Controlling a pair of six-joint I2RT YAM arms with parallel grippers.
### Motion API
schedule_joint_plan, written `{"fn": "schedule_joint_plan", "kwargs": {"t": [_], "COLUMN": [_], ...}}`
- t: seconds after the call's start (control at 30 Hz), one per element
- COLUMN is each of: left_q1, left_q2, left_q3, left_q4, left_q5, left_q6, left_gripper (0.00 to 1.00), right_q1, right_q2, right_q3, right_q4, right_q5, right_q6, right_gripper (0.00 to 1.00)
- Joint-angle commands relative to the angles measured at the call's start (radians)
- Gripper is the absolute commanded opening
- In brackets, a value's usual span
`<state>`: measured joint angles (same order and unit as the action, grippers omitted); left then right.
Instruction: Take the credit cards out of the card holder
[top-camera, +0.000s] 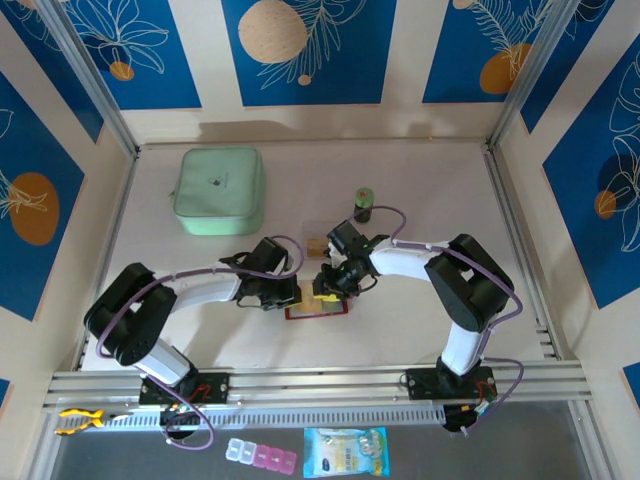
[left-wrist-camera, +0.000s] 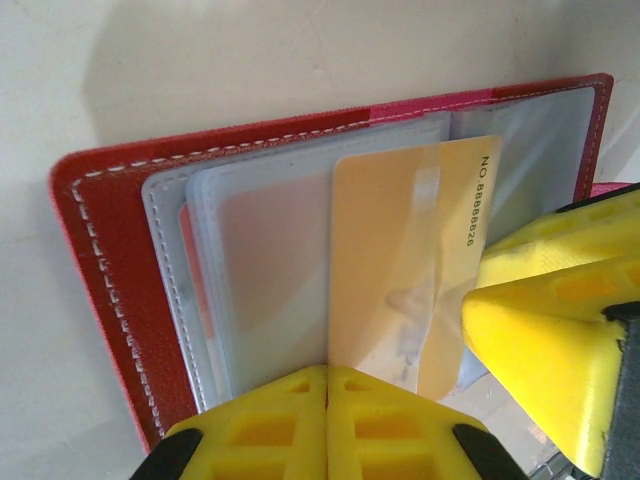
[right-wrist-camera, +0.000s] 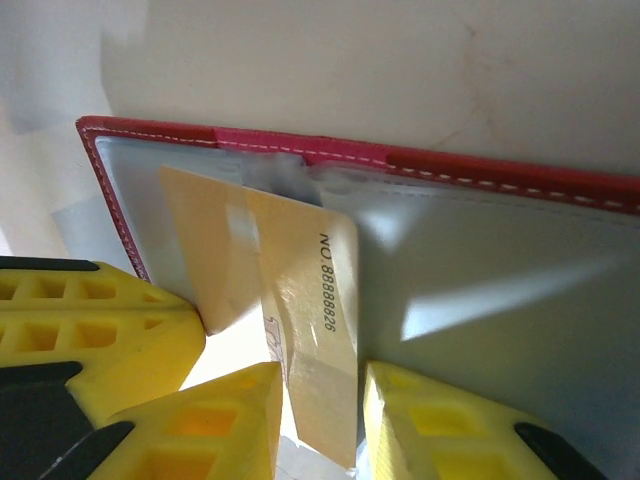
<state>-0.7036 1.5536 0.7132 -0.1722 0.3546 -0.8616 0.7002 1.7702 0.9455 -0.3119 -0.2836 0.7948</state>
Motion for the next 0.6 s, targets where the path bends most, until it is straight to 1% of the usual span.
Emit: {"fn": "schedule_joint_plan", "kwargs": {"t": [0.0,0.2,0.57], "left_q1": [-0.007,-0.006,-0.007], "left_q2": [0.014,0.020,0.022], "left_q3": [-0.008,-0.005,0.003], "left_q4": [-0.053,-0.055,-0.072], "left_q5": [-0.020,-0.018,-0.020], "left_q6": [0.013,0.016,0.029], "left_gripper": [0.06,0.05,0.05], "right_q1": [-0.004,-0.005,-0.030], "right_q2": [0.011,0.015,0.025], "right_q3": [-0.020,-0.025,0.001], "right_q4": [0.037,0.091,0.089], "right_q5": [-0.055,-0.088,-0.096], "right_q6": [0.022,0.042,0.026], "right_gripper": [0.29,0.28,0.27]}}
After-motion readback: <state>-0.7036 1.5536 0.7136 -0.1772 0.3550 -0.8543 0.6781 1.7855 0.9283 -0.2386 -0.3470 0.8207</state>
